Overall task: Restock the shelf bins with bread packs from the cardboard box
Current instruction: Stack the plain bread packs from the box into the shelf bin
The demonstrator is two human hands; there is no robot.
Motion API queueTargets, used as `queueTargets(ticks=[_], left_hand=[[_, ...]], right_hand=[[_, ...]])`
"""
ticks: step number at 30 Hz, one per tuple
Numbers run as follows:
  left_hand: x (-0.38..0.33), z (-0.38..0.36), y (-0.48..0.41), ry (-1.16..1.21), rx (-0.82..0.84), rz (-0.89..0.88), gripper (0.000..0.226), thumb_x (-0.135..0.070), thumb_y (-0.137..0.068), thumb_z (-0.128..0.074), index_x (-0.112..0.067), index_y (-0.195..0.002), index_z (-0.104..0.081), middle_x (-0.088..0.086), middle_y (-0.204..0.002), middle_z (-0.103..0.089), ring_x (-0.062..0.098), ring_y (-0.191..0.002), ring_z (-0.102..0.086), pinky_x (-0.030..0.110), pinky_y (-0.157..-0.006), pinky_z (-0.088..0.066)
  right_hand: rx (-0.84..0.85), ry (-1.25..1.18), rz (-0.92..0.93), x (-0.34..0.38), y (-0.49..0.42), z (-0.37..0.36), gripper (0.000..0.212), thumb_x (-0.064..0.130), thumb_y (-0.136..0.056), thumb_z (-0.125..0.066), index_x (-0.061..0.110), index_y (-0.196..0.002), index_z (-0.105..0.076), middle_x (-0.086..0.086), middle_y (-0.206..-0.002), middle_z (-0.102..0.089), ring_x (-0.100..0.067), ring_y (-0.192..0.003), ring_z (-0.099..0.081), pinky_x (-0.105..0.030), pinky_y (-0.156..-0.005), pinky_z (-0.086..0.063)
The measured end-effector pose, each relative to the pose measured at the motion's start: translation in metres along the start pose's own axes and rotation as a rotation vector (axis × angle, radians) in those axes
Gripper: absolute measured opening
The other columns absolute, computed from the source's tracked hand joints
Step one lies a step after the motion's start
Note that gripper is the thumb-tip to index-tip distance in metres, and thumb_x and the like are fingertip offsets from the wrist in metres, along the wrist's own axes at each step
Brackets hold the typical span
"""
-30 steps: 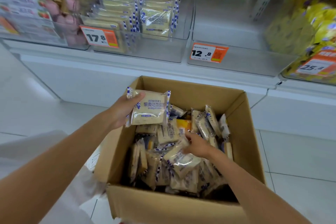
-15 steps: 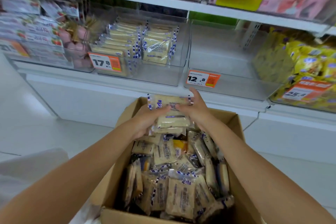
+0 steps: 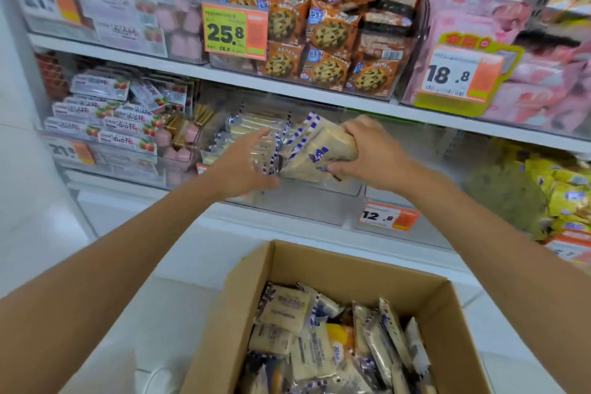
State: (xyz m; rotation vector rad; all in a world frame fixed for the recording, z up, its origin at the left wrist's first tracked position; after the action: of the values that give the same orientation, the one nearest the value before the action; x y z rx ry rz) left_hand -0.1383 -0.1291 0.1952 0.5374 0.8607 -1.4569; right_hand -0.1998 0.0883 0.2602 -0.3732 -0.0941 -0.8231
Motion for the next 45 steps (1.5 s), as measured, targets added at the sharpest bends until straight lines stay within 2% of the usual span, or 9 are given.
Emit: queueTargets(ticks=[4, 6, 9, 14, 19, 25, 32, 36, 45], left_hand=[[0.031, 0.013, -0.055, -0.301, -0.023, -0.049, 0.044, -0.010, -0.093, -0.059, 0.000, -0.135, -0.052, 0.016, -0.140, -0.050, 0.029, -0.129, -0.047, 0.023, -0.100, -0.036], [0.045, 0.007, -0.085, -0.401, 0.078, -0.062, 0.048, -0.025, -0.093, -0.054, -0.003, -0.136, -0.052, 0.017, -0.144, -0.047, 0.032, -0.135, -0.043, 0.036, -0.111, -0.033], [0.072, -0.005, -0.110, -0.661, 0.150, -0.002, 0.061, -0.045, -0.098, -0.046, -0.027, -0.153, -0.028, 0.003, -0.164, -0.015, 0.021, -0.151, -0.011, 0.047, -0.122, -0.009], [0.090, -0.021, -0.109, -0.608, 0.123, -0.028, 0.052, -0.050, -0.103, -0.025, -0.034, -0.153, -0.028, -0.003, -0.164, -0.014, 0.014, -0.151, -0.008, 0.042, -0.120, -0.003], [0.092, -0.019, -0.107, -0.610, 0.100, -0.036, 0.060, -0.059, -0.098, -0.019, -0.035, -0.152, -0.029, -0.007, -0.162, -0.020, 0.011, -0.150, -0.012, 0.039, -0.119, -0.005], [0.090, -0.018, -0.105, -0.600, 0.077, -0.055, 0.055, -0.055, -0.101, -0.022, -0.035, -0.150, -0.034, -0.006, -0.161, -0.026, 0.011, -0.149, -0.017, 0.037, -0.118, -0.008], [0.085, -0.017, -0.103, -0.615, 0.082, -0.052, 0.050, -0.048, -0.102, -0.026, -0.033, -0.150, -0.035, -0.006, -0.160, -0.028, 0.012, -0.148, -0.020, 0.036, -0.118, -0.011], [0.086, -0.017, -0.102, -0.609, 0.080, -0.049, 0.050, -0.049, -0.102, -0.026, -0.034, -0.150, -0.034, -0.006, -0.160, -0.028, 0.013, -0.148, -0.020, 0.037, -0.118, -0.011], [0.088, -0.018, -0.105, -0.595, 0.100, -0.020, 0.050, -0.050, -0.102, -0.029, -0.035, -0.149, -0.035, -0.006, -0.160, -0.026, 0.013, -0.148, -0.019, 0.040, -0.121, -0.009]], right_hand=[[0.100, 0.101, -0.043, -0.020, -0.059, -0.031, 0.057, 0.041, -0.073, -0.079, 0.016, -0.117, -0.055, -0.005, -0.111, -0.050, -0.023, -0.107, -0.047, -0.033, -0.083, -0.042], [0.229, 0.167, -0.081, -0.036, -0.086, -0.070, 0.071, 0.045, -0.075, -0.077, 0.013, -0.131, -0.049, -0.010, -0.128, -0.051, -0.028, -0.119, -0.048, -0.031, -0.089, -0.041], [0.358, 0.345, -0.107, -0.059, -0.104, -0.124, 0.093, 0.052, -0.077, -0.071, 0.018, -0.150, -0.025, -0.012, -0.147, -0.037, -0.032, -0.134, -0.037, -0.040, -0.108, -0.033], [0.364, 0.384, -0.035, -0.068, -0.099, -0.158, 0.111, 0.055, -0.074, -0.072, 0.022, -0.154, -0.002, -0.005, -0.155, -0.017, -0.027, -0.142, -0.020, -0.042, -0.117, -0.011], [0.335, 0.365, 0.034, -0.068, -0.094, -0.167, 0.111, 0.069, -0.073, -0.063, 0.024, -0.154, -0.001, -0.002, -0.154, -0.019, -0.026, -0.141, -0.023, -0.046, -0.116, -0.015], [0.030, 0.477, 0.036, -0.063, -0.108, -0.159, 0.115, 0.065, -0.071, -0.068, 0.020, -0.153, -0.001, -0.004, -0.141, -0.031, -0.025, -0.130, -0.030, -0.044, -0.110, -0.022], [0.128, 0.365, 0.023, -0.063, -0.098, -0.158, 0.116, 0.074, -0.070, -0.062, 0.032, -0.152, 0.008, -0.004, -0.158, -0.004, -0.024, -0.146, -0.007, -0.048, -0.118, -0.004], [0.102, 0.363, -0.046, -0.062, -0.104, -0.162, 0.103, 0.068, -0.076, -0.063, 0.032, -0.153, -0.003, -0.008, -0.159, -0.004, -0.027, -0.147, -0.001, -0.048, -0.118, -0.002], [0.195, 0.330, -0.153, -0.062, -0.110, -0.167, 0.105, 0.081, -0.075, -0.048, 0.034, -0.153, 0.004, -0.007, -0.161, -0.001, -0.026, -0.149, 0.006, -0.052, -0.117, 0.008]])
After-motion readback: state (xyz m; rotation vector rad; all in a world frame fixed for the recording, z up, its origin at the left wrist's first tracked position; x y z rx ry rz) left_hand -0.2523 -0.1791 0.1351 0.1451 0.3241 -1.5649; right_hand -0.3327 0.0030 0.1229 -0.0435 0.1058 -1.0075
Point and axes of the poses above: each hand's wrist, its own y-axis away from the middle knuckle, its own z-axis out of the back of the hand, x = y × z, the point moved 4 cm from there along -y, towards the middle knuckle
